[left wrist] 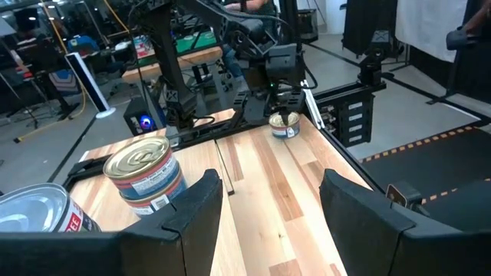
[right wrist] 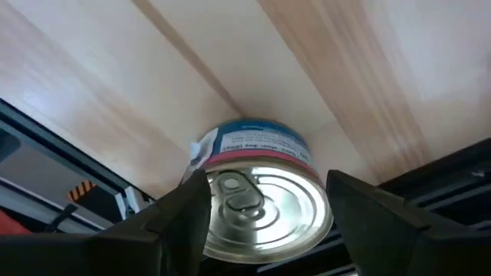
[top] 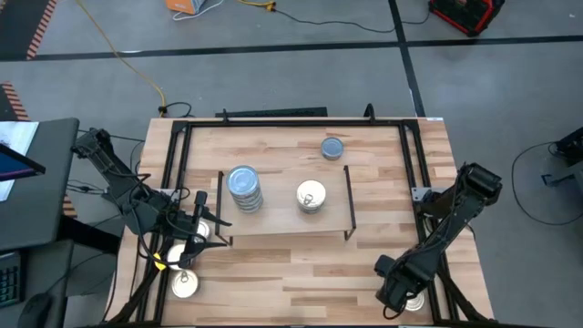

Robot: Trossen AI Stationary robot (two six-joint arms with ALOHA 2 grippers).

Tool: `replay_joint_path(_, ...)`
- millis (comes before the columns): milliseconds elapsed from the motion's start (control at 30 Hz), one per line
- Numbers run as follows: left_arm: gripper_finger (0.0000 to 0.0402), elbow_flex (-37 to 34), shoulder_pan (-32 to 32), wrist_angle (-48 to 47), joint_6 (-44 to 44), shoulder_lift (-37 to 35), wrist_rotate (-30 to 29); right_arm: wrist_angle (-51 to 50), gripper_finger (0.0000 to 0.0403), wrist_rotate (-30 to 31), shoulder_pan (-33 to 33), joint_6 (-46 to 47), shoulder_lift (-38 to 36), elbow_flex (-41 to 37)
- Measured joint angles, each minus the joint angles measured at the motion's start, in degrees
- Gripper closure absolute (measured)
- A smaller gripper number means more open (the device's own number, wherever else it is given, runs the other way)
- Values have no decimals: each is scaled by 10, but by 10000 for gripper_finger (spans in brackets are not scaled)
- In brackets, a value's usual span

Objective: Stack canned seafood by type on shelf
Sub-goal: Stack the blue tuna can on top of the blue tuna can on the shelf

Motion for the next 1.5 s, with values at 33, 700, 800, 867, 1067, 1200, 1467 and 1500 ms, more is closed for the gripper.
replay_joint_path(33, 191, 0, 0, 0, 0, 0, 0, 4, 117, 0, -2, 2, 0, -4)
replay_joint_path(700, 191, 0, 0, -9, -2, 0, 0, -13, 117, 115, -32, -25, 0, -51)
replay_joint_path(800, 191, 0, 0, -9, -2, 0, 0, -26, 117, 118, -36, -32, 0, -47)
replay_joint_path(867, 191, 0, 0, -9, -2, 0, 0, -67, 117, 139, -38, -39, 0, -31)
replay_joint_path(1067, 191, 0, 0, -12, -5, 0, 0, -116, 117, 247, -32, -64, -9, 56)
replay_joint_path(1200, 191, 0, 0, -13, -7, 0, 0, -40, 117, 229, -25, -72, -9, 87)
replay_joint_path(1467, 191, 0, 0, -30, -26, 0, 0, -3, 116, 198, -9, -70, 8, 90)
replay_joint_path(1500, 191, 0, 0, -31, -26, 0, 0, -11, 116, 191, -10, -67, 14, 90)
